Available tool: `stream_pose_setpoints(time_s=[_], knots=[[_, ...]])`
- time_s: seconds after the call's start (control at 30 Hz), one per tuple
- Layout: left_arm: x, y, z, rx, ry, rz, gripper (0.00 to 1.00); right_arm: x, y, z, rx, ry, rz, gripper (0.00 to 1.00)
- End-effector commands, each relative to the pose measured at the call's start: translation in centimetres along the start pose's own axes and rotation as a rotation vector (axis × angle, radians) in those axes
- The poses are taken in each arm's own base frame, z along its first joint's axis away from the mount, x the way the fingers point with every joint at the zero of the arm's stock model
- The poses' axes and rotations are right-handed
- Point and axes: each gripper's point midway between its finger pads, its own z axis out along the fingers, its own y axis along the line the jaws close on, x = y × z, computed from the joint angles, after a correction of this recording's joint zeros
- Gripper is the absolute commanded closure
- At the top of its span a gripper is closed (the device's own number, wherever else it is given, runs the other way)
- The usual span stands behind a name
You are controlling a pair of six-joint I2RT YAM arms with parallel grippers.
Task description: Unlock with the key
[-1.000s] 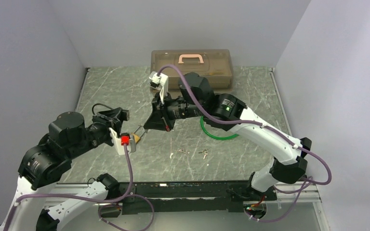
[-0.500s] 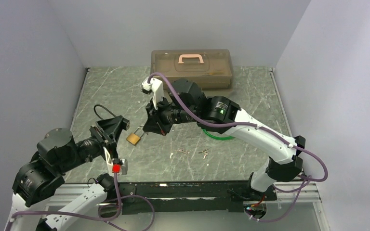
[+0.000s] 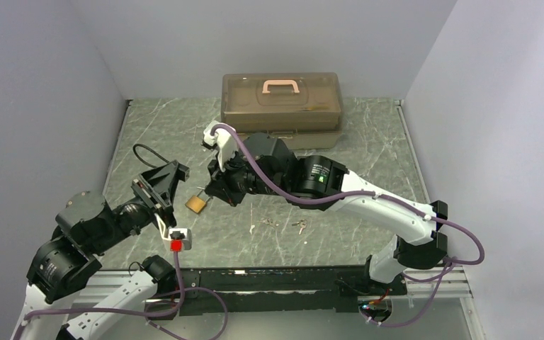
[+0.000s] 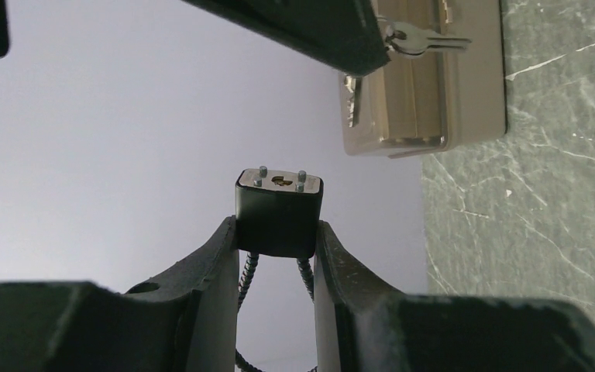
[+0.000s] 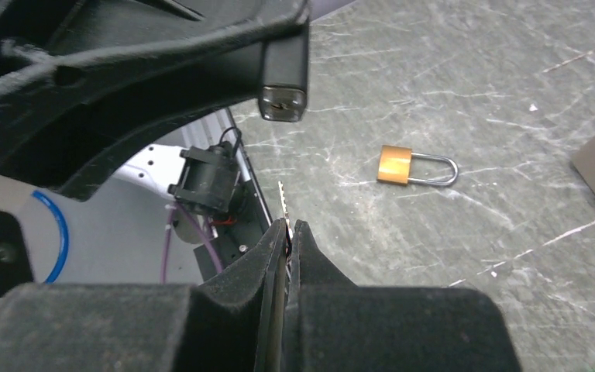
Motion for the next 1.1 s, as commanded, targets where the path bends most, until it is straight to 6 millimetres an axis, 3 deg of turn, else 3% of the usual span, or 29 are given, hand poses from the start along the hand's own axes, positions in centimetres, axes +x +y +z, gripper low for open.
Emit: stream_pose_setpoints(time_s=[0.0, 0.37, 1.07], knots=[[0.1, 2.4, -0.9, -0.103, 0.019, 0.048, 1.00, -3.5, -0.5, -1.6, 0.064, -0.168, -0.007, 1.00], [0.1, 1.9, -0.7, -0.093, 0.014, 0.052, 1.00, -5.3, 0.6, -2.0, 0.089, -0.257, -0.061, 1.00], [-0.1, 2.8, -1.3, -0.113, 0.013, 0.044, 1.00, -5.0, 0.8, -0.7, 0.102, -0.242, -0.089, 1.00]])
